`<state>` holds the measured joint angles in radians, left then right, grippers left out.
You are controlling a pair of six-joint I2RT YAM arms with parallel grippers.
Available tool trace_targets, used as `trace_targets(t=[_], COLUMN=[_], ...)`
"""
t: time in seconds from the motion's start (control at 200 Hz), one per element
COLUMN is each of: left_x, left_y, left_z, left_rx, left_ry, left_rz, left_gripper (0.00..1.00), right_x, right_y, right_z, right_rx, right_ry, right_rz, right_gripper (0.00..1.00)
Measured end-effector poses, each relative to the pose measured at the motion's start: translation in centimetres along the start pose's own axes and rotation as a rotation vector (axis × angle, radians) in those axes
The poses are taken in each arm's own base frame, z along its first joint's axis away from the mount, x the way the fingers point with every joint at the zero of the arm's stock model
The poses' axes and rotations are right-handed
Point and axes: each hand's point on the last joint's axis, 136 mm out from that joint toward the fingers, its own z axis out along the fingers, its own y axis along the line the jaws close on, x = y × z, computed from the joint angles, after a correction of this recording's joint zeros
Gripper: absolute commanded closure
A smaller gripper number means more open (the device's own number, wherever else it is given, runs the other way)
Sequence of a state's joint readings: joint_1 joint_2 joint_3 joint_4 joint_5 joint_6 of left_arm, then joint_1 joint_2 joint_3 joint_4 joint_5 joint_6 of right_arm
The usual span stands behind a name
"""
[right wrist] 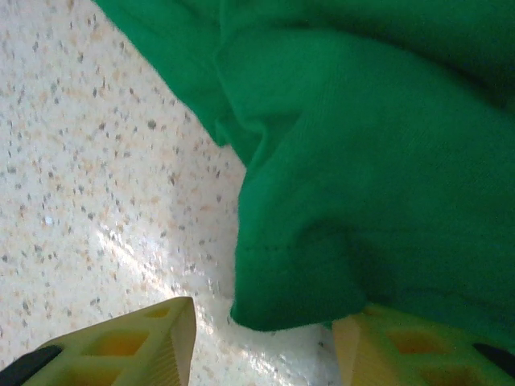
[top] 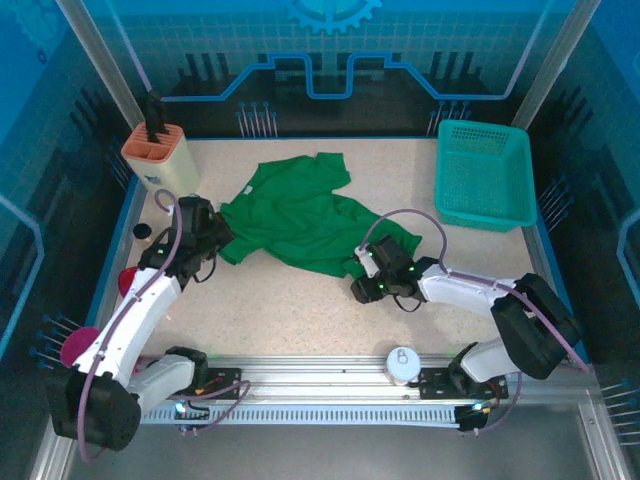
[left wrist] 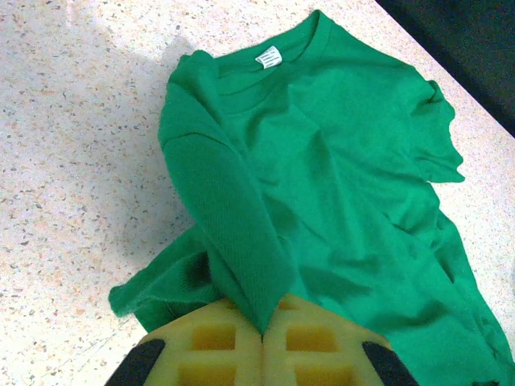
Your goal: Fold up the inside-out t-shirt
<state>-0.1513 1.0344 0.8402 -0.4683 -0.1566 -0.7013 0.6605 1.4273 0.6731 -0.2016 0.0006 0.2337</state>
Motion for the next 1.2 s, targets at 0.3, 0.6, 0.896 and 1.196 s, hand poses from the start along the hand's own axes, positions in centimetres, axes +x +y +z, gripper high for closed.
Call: trace_targets(t=[0.3,0.6,0.896,1.196], left_x=[0.4,-0.4,-0.7,-0.7], left_y=[0.7,1.7,3.1,5.9], left_z=[-0.3,-0.6,0.5,1.1], left_rx=[-0.01,-0.058,-0.108,-0.161], left_ry=[-0.004,-0.046,-0.034,-0.052], left_rz=[0.004,-0.001,-0.038,-0.121], left_gripper=[1.0,1.0,1.0,1.0], right_x=[-1.6,-1.5,-0.2,-1.8], right_y=[-1.0,-9.1,-9.1,-5.8], right_z=[-1.3,-9.8,-9.1,-4.4], right_rx=[-0.063,0.16,0.062,-0.255], right_ry=[-0.074,-0.159,-0.11,-0.042], right_rz=[0.16,0.352,0.443,0.497], right_gripper=[1.0,1.0,1.0,1.0])
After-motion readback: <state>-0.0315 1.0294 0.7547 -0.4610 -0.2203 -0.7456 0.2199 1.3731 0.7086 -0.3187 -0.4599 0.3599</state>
